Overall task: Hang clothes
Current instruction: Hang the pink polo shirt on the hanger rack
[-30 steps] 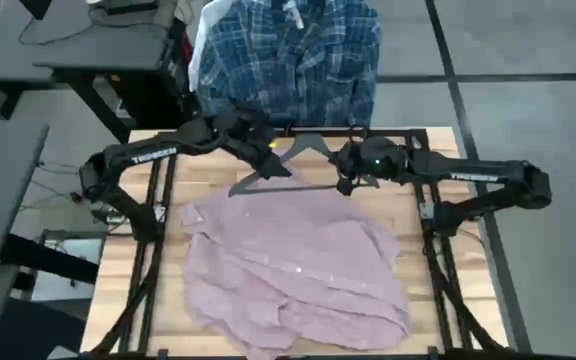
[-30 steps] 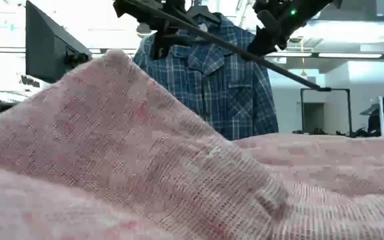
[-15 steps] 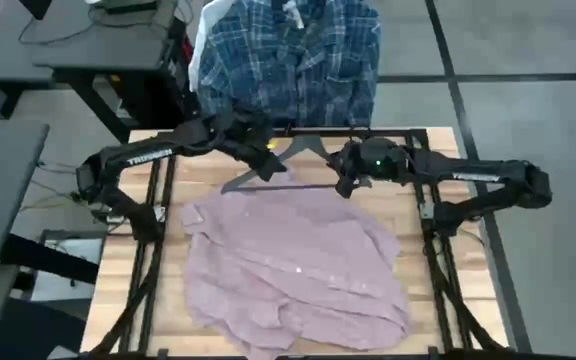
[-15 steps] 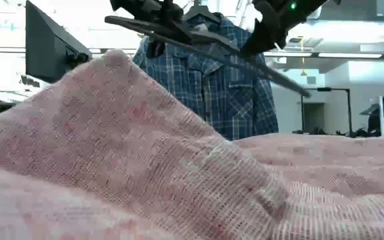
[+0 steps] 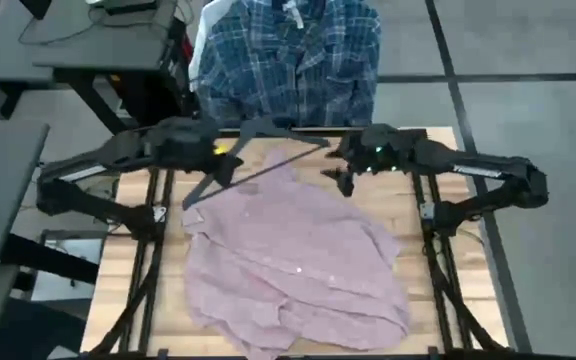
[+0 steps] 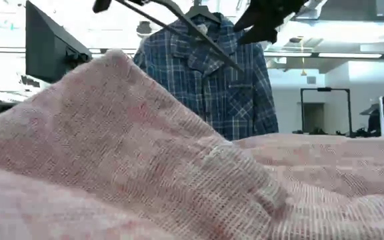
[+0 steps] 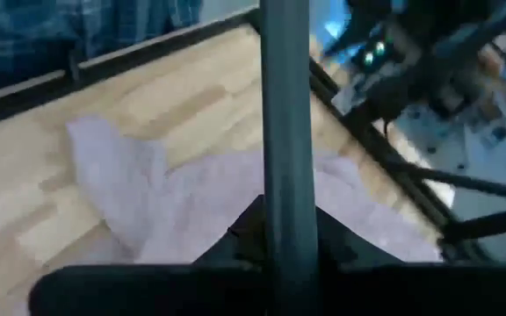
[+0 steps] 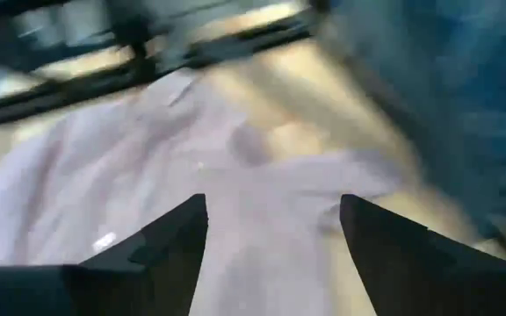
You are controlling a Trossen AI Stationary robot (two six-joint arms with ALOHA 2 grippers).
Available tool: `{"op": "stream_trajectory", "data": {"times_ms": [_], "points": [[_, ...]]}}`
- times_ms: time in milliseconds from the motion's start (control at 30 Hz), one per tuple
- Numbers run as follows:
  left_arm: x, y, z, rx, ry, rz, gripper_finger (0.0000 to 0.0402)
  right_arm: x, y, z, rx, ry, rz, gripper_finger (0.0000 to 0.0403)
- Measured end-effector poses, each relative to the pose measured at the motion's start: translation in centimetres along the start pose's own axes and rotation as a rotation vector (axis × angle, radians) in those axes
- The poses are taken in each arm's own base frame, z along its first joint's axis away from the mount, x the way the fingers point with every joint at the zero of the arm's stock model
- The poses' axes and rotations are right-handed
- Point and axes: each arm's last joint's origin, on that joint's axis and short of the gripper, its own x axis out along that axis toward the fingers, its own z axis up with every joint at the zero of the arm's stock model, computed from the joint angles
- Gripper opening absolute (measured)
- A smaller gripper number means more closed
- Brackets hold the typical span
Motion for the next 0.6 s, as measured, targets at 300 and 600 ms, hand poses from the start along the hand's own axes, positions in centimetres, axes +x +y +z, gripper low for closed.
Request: {"op": "stream_trajectory", "data": {"times_ms": [300, 600], "points": [[-3.3, -1.1, -3.7, 0.078, 0.015, 0.035, 0.0012, 7.7, 6.4, -5.2, 0.045, 0.211, 0.084, 0.0249], [-6.2, -0.6, -5.7, 0.214, -0.008, 0.033, 0.0012, 13.7, 14.6, -10.2, 0.175, 0.12, 0.057, 0.0249]]}}
